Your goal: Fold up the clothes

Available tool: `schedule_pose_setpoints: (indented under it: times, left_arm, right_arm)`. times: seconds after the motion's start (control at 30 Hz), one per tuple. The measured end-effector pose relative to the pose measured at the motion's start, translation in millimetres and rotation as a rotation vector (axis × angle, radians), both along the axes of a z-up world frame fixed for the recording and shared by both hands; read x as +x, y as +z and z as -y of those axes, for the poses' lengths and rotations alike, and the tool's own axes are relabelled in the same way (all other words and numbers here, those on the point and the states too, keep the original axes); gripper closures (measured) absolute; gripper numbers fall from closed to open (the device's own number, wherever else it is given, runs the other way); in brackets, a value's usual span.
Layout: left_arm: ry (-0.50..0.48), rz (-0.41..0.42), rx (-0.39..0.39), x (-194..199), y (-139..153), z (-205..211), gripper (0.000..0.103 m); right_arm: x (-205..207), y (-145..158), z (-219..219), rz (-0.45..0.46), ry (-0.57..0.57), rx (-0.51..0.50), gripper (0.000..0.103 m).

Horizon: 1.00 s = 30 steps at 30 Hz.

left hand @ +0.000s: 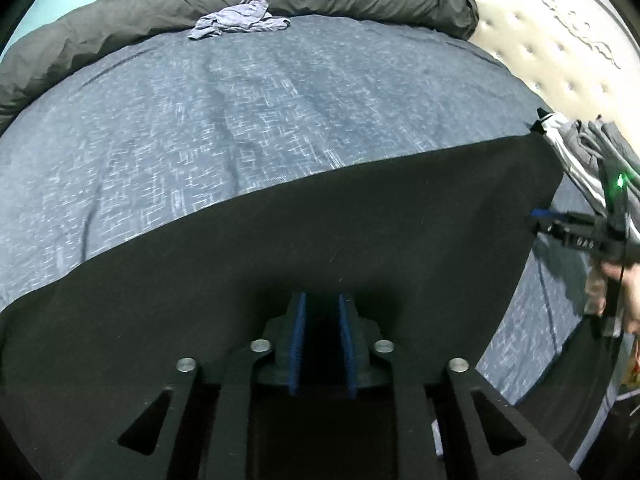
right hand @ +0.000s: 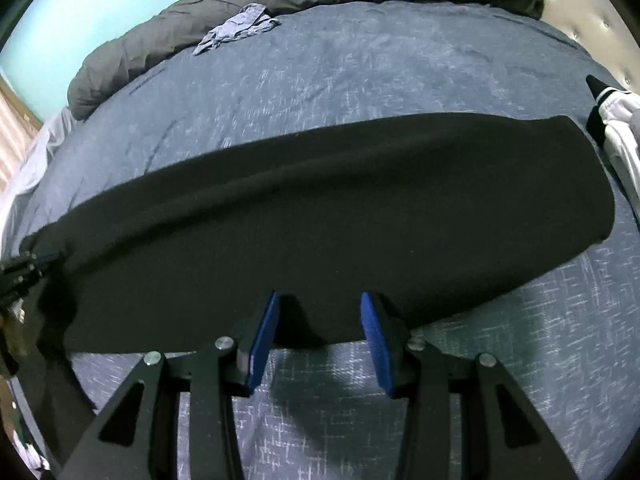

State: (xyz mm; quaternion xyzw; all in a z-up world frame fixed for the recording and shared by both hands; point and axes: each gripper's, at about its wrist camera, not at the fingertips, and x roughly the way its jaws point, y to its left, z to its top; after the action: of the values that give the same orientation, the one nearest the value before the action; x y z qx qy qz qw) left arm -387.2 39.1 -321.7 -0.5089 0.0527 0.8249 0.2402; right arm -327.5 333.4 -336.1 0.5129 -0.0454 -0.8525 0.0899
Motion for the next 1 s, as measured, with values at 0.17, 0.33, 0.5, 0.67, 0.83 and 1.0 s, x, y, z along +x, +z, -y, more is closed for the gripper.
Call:
schedule_pose_setpoints:
  times: [0.17, 0.33, 0.5, 0.67, 0.83, 1.0]
  left_arm:
    - [0.020, 0.011, 0.007, -7, -8, 1, 0.082]
    - [0.041, 0.015, 0.018, -15, -11, 4, 0.082]
    - [0.044, 0.001, 0.000, -32, -7, -4, 0.072]
    - [0.045, -0.005, -0.033, -49, -2, -9, 0.069]
    - [0.041, -0.008, -0.021, -43, 2, -2, 0.069]
    - [-0.024, -0.015, -0.053, -21, 0, 1, 0.062]
  right_arm:
    - [1, -6, 4, -0.002, 0.028, 0.057, 0.101]
    - [11, 1, -1, -0.027, 0.071, 0.045, 0.102]
    - [27, 0, -7, -0.032, 0.104, 0.029, 0.102]
    - [34, -3, -13, -0.029, 0.107, 0.013, 0.102]
    - [34, 9, -28, -0.095, 0.078, -0.024, 0.102]
    - [26, 25, -70, -0.154, -0.023, -0.054, 0.095]
